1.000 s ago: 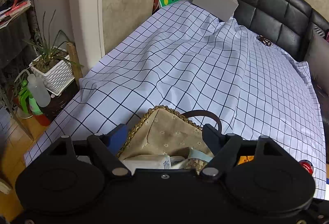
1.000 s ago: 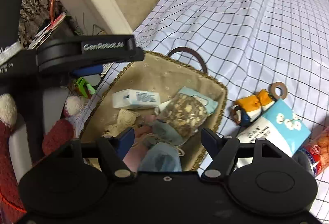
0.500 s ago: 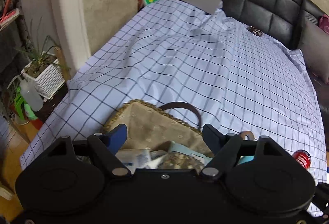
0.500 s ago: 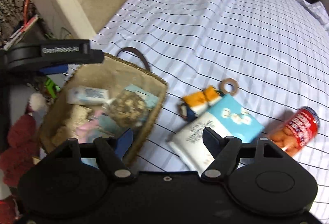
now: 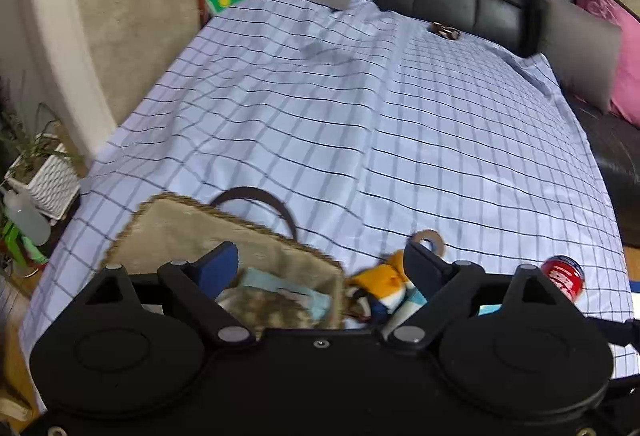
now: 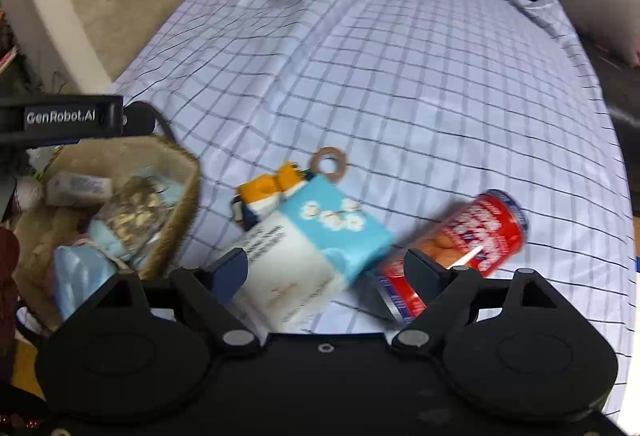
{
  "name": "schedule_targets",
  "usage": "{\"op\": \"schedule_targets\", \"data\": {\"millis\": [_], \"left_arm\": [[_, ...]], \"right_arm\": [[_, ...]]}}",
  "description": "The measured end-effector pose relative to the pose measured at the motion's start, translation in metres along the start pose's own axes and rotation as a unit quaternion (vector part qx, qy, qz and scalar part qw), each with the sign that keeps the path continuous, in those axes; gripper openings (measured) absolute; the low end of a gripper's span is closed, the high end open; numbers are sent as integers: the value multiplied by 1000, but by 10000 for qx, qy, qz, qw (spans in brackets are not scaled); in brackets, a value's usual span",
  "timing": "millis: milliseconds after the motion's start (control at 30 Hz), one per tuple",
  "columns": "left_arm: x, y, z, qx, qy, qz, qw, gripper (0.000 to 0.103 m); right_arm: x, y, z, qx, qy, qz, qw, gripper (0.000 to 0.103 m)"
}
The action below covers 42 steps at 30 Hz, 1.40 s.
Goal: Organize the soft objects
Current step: 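Move both tools back toward the brown tape roll and orange sock, then grasp the brown tape roll with the right tool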
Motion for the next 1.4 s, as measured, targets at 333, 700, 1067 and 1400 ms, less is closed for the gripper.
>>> {"op": "schedule_targets", "data": {"millis": [333,700,1067,1400], "left_arm": [[-7,-14,50,-244,-202,-106,9994,86],[-6,-31,57,28,-36,50,10000,86],[6,-42,34,252,416,265,9985,87],[3,-48,28,222,361,172,9990,87]], "right_arm": [[6,8,52,-657,-242,686,9952,102],[35,-39,90,-728,-831,453,9928,96],[57,-147,60,-384,-979,-98,9944,70],[51,-212,28,-188,-990,-426,9940,70]]}}
Point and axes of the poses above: each gripper's, at about its wrist camera, not at the fingertips, and y roughly against the way its jaws point, z to its right, x to its top, the point moved 5 cm from there along -y, roughly the way its jaws point, and after that the axes turned 9 degrees about z, right-handed, at the moved point
